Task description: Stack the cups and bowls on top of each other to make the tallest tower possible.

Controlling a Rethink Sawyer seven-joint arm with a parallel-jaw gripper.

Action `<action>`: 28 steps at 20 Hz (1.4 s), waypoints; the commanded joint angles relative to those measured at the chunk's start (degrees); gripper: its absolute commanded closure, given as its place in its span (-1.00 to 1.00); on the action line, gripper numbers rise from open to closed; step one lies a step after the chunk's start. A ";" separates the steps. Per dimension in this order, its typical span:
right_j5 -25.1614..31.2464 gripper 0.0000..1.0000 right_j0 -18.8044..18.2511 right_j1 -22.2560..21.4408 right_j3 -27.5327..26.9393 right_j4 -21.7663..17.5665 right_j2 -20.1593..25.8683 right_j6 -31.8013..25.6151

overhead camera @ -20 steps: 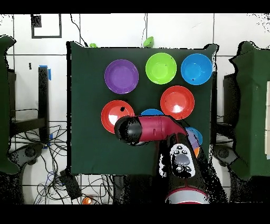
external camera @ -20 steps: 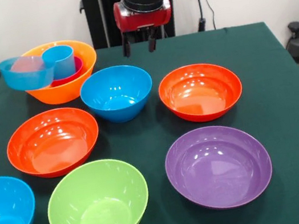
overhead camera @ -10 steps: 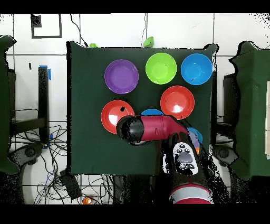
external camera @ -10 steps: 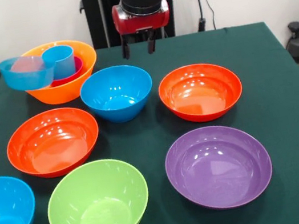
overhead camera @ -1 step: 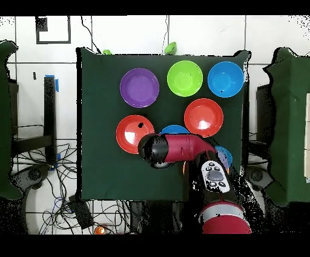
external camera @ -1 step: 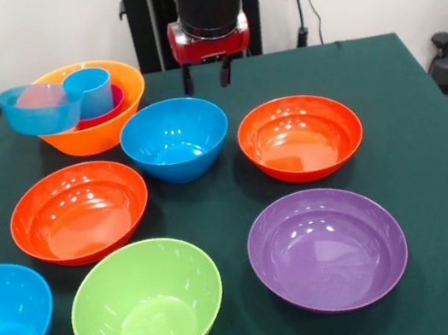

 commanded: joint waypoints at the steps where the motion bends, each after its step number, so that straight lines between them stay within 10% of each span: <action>1: -5.30 -1.00 -0.50 5.08 -2.39 -4.64 4.97 -0.88; 28: -10.95 -1.00 -0.47 9.56 -2.70 -7.37 4.84 0.93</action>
